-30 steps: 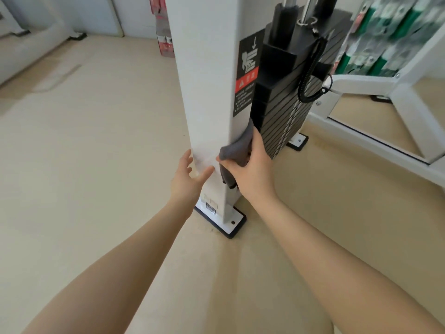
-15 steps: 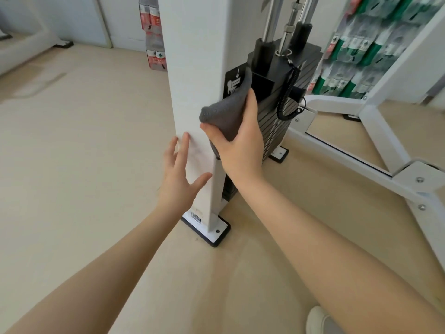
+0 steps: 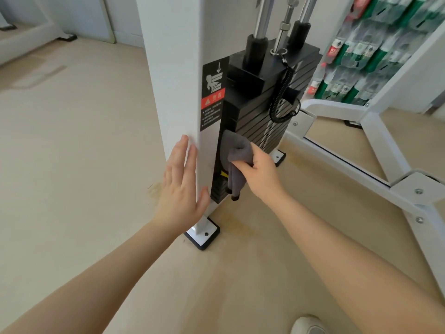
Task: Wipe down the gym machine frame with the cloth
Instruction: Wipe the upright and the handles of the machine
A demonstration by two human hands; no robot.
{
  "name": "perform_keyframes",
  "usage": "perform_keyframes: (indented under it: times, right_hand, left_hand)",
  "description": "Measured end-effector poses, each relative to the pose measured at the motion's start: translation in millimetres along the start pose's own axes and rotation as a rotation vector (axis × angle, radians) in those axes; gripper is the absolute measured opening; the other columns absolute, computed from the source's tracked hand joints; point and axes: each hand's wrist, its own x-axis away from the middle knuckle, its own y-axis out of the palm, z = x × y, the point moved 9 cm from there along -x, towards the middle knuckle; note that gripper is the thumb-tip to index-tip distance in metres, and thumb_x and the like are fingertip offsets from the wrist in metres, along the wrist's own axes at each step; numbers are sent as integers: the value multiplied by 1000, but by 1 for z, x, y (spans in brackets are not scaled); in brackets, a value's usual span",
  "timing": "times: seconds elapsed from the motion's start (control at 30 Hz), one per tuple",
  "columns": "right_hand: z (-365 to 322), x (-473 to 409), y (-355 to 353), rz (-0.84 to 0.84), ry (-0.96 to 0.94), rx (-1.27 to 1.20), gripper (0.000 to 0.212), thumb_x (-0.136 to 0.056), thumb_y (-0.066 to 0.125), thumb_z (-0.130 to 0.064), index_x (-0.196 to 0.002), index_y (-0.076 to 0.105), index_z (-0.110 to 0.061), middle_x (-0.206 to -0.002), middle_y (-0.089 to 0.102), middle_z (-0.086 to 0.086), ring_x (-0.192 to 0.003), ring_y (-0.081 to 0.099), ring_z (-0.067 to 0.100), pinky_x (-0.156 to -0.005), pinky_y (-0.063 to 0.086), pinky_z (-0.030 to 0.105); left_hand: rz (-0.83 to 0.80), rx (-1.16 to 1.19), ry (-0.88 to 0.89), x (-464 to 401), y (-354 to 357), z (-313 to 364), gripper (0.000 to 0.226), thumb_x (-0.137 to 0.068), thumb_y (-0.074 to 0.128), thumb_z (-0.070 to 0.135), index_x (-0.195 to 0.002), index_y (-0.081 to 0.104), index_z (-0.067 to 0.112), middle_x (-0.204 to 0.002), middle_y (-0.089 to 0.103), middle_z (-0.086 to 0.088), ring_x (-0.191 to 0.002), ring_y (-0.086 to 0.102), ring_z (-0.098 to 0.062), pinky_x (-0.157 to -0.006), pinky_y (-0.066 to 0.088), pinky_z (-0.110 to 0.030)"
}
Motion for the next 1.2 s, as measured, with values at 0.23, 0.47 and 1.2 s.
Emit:
perform_keyframes:
  times: [0.23, 0.47, 1.2]
  right_hand:
    - [-37, -7, -77, 256, -49, -209, 15, -84, 60, -34, -99, 57, -38, -87, 66, -20, -88, 61, -8, -72, 47, 10]
    - [-178, -28, -87, 280, -224, -333, 17, -90, 58, -14, -94, 60, -30, -88, 65, -15, -86, 61, -3, -79, 47, 19]
    - [-610, -50, -188, 490, -135, -765, 45, -97, 37, -9, -139, 35, -25, -132, 55, 1, -117, 55, 12, -87, 50, 23]
  left_hand:
    - [202, 99, 9, -39, -36, 8, 64, -81, 46, 15, -136, 17, 2, -146, 6, -23, -137, 7, -36, -114, 10, -35]
    - [273, 181, 114, -115, -121, 21, 59, -86, 43, 20, -137, 18, 8, -149, 5, -17, -139, 8, -29, -114, 14, -37]
    - [-221, 74, 350, -382, -460, 145, 71, -85, 52, 12, -145, 16, 22, -151, 0, 1, -141, 15, -31, -111, 24, -48]
